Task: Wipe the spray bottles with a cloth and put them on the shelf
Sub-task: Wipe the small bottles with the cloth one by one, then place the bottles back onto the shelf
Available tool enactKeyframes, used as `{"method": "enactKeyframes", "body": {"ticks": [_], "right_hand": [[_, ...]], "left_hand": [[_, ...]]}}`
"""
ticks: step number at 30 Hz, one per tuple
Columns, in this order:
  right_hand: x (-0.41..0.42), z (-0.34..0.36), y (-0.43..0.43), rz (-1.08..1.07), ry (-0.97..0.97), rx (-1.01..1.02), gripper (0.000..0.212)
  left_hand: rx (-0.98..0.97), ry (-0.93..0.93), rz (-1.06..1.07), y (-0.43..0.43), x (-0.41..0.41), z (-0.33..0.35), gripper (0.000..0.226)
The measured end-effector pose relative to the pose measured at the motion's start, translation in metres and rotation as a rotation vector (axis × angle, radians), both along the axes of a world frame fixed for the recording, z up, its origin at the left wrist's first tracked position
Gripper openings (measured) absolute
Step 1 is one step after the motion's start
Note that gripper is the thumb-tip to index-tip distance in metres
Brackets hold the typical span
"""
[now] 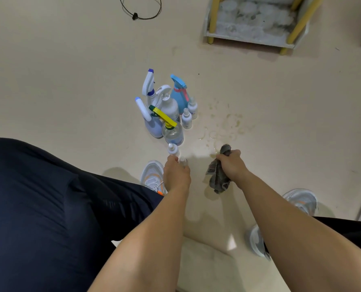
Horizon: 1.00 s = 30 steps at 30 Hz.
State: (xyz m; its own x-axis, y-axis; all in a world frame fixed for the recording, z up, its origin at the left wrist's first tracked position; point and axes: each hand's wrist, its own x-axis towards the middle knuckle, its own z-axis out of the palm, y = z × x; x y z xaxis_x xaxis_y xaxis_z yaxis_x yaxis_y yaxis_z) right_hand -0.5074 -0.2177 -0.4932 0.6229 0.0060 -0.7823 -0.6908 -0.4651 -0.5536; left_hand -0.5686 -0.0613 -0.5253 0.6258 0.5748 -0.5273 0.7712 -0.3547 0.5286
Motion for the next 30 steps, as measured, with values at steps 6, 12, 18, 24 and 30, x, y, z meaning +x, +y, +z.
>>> {"method": "enactKeyframes", "body": {"ticks": [6, 12, 18, 24, 30], "right_hand": [[0.007, 0.032, -0.006, -0.236, -0.004, 0.275, 0.016], [0.021, 0.049, -0.011, -0.402, -0.089, 0.280, 0.035], [0.029, 0.031, -0.025, -0.366, -0.159, 0.330, 0.024], [0.101, -0.009, -0.049, -0.298, -0.358, 0.083, 0.034], [0.231, -0.062, -0.015, 0.238, -0.679, -0.307, 0.051]], "left_hand": [[0.069, -0.065, 0.006, -0.009, -0.002, 0.039, 0.021], [-0.593, -0.099, -0.113, -0.052, 0.037, 0.075, 0.035], [-0.541, -0.184, -0.109, -0.066, 0.082, 0.054, 0.019], [-0.383, -0.169, -0.004, -0.053, 0.140, 0.042, 0.032], [-0.427, -0.220, -0.044, -0.039, 0.207, 0.015, 0.031]]}}
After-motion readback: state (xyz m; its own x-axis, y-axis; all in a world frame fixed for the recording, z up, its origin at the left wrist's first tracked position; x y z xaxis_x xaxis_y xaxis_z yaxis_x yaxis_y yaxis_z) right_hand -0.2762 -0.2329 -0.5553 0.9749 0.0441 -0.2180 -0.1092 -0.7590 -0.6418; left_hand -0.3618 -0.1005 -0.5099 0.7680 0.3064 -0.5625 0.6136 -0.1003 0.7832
